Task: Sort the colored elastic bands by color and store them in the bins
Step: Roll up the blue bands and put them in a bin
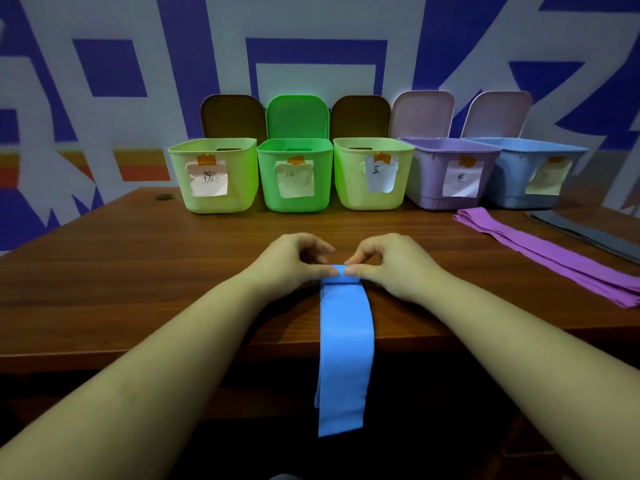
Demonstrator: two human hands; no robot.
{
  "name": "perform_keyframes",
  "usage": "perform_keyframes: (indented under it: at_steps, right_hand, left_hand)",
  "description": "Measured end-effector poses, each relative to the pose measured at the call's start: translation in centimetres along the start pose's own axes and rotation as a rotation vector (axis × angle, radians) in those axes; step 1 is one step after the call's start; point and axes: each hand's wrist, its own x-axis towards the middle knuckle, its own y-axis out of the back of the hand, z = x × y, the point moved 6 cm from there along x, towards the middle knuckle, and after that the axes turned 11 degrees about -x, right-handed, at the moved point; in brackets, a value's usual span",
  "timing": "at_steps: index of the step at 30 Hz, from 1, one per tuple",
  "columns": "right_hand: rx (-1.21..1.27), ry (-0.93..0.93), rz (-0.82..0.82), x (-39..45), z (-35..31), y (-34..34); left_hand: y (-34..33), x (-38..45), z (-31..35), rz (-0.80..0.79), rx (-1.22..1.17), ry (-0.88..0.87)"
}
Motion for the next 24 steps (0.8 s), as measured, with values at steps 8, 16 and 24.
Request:
perform_keyframes:
  at_steps: [8,16,24]
  right_hand:
    - [0.154,-0.019,-0.056,-0.6,1.1,-1.5]
    - [0.191,0.008,0.014,-1.2,0.5,-0.4]
    - [0.063,-0.013,-0.102,-1.9,0.1,-1.4]
  left_hand:
    - [-0.2,-1.6,1.0,0.037,0.173,-0.07]
    - [-0.5,-1.8,1.6,0.001,0.052,-0.052]
    - [-0.9,-2.9,0.3,-0.019,0.048,-0.013]
